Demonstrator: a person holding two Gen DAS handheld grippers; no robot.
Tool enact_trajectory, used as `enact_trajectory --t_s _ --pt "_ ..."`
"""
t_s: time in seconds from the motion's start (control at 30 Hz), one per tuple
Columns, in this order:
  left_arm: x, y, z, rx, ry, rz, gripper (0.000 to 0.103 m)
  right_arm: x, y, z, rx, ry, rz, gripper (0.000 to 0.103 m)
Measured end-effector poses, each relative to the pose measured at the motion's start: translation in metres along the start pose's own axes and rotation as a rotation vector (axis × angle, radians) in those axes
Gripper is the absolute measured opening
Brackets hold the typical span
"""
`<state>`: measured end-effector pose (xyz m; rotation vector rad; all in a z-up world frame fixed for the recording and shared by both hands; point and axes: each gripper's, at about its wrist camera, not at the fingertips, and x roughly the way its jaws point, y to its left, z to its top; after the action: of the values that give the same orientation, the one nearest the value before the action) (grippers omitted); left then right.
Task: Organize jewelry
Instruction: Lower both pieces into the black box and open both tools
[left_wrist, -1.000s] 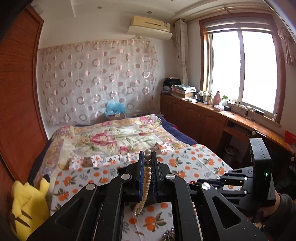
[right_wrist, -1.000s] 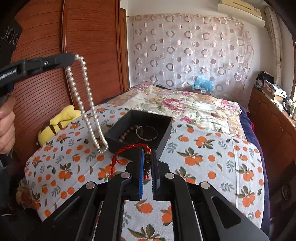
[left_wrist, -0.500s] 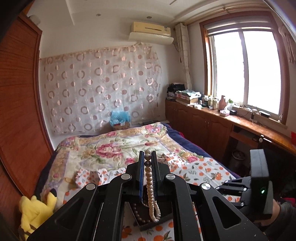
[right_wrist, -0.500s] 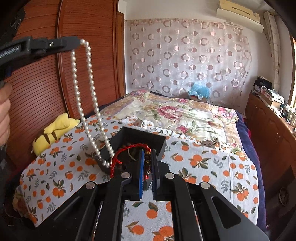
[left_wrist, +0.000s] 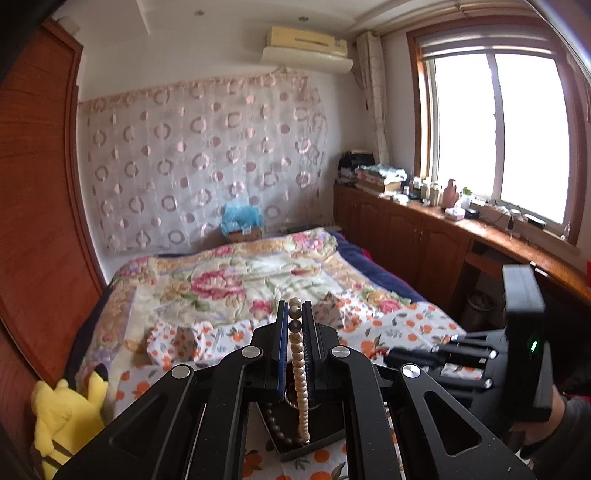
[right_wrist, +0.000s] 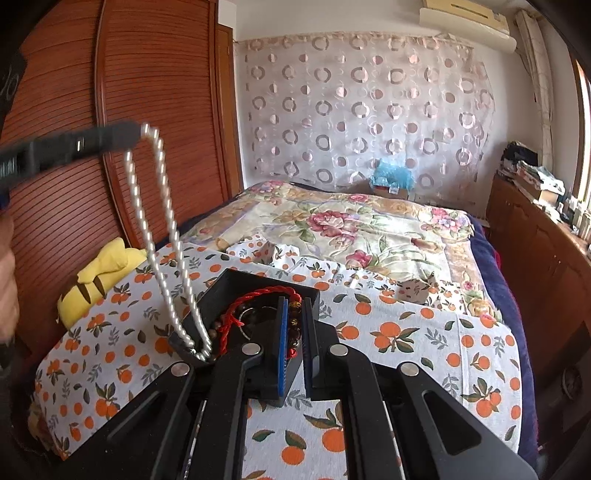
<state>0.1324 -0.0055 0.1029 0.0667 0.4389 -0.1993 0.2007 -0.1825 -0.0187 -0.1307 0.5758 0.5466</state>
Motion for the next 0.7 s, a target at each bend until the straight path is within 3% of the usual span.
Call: enact_trajectory --t_s 0.47,0.7 --pt "0.047 0.006 -0.064 -0.029 0.159 -0.012 0.007 0.035 0.008 -0.004 -0.008 0.036 0.009 0.008" --pt "0.056 0.010 -0.085 -0.043 0.202 -0.013 0.007 0.049 0.014 -0.006 -0.007 0.054 0.013 0.008"
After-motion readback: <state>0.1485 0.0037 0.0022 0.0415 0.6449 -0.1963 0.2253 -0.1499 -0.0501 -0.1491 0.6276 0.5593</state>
